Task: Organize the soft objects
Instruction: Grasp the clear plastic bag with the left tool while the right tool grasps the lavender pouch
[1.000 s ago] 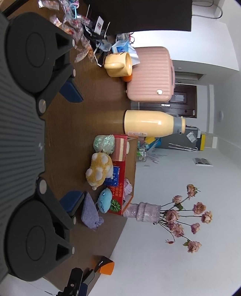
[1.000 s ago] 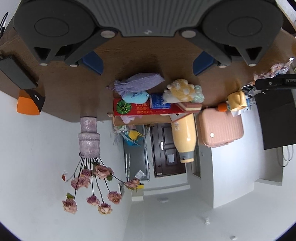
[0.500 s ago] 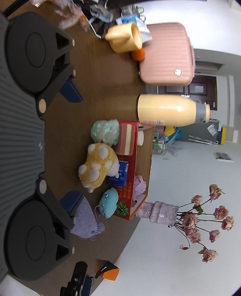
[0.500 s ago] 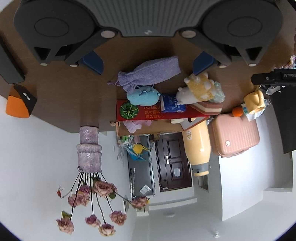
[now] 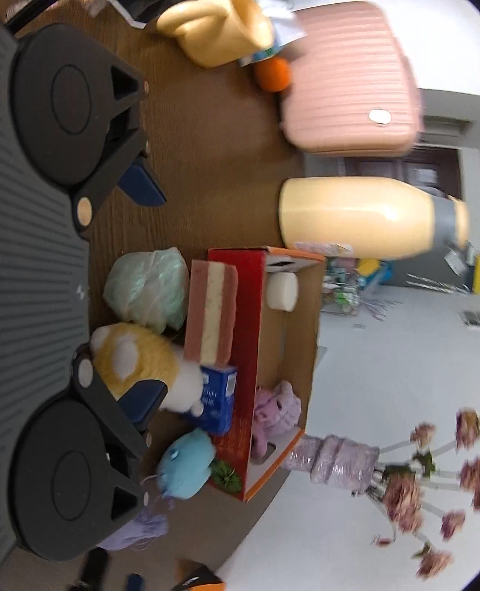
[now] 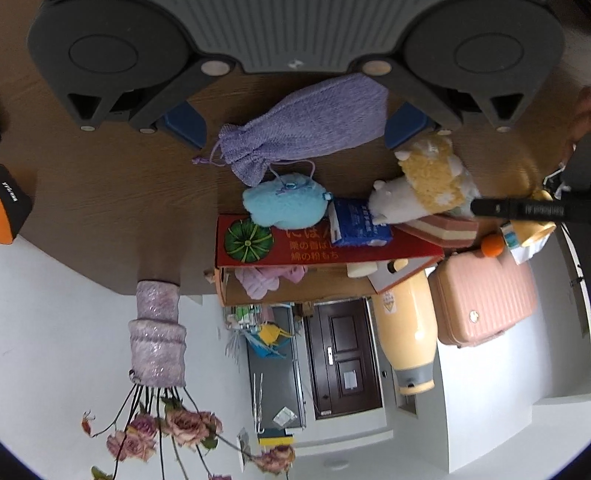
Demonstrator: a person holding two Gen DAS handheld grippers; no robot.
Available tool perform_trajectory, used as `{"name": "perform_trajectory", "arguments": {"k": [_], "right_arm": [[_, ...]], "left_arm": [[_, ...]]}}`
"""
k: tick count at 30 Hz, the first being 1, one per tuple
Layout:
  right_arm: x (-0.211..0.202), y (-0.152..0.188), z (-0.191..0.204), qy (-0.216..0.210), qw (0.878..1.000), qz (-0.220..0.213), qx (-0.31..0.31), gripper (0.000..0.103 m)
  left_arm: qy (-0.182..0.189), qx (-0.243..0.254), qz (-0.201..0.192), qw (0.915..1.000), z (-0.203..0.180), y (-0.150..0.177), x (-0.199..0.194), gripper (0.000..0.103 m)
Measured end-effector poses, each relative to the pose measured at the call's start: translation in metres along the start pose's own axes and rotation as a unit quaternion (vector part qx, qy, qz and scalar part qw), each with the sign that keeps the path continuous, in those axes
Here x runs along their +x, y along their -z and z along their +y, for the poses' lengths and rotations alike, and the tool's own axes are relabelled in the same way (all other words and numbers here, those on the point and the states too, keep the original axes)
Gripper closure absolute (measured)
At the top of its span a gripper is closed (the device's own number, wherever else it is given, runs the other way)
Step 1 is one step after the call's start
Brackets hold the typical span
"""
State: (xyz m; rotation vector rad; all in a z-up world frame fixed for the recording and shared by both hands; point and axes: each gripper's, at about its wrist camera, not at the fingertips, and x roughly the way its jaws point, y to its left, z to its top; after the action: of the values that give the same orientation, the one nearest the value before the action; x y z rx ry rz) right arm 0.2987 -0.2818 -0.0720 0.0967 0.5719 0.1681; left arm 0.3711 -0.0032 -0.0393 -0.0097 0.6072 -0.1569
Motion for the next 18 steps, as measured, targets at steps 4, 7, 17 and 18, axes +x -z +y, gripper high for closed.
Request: {"name": "perform_trajectory", "arguments": {"k": [4, 7, 17, 18], "right_arm": [[0.022, 0.001, -0.001, -0.002, 1.0, 0.029, 0.009, 0.001], [0.034, 0.001, -0.001, -0.005, 0.999, 0.039, 0.013, 0.004], [0.049, 0.003, 0.006, -0.014, 0.999, 0.046, 0.013, 0.062], [0.047, 0.004, 0.007, -0.013, 0.999, 0.044, 0.012, 0.063]], "left_arm": [[0.013, -0.039, 0.023, 0.9989, 0.017, -0.009, 0.028, 0.015], [0.034, -0.069, 0.031, 0.9965, 0.027, -0.009, 0.044, 0.046], [0.053, -0.087, 0.054, 0.9933, 0.035, 0.001, 0.041, 0.065], [0.053, -0.09, 0.053, 0.9932, 0.035, 0.003, 0.036, 0.065]]}}
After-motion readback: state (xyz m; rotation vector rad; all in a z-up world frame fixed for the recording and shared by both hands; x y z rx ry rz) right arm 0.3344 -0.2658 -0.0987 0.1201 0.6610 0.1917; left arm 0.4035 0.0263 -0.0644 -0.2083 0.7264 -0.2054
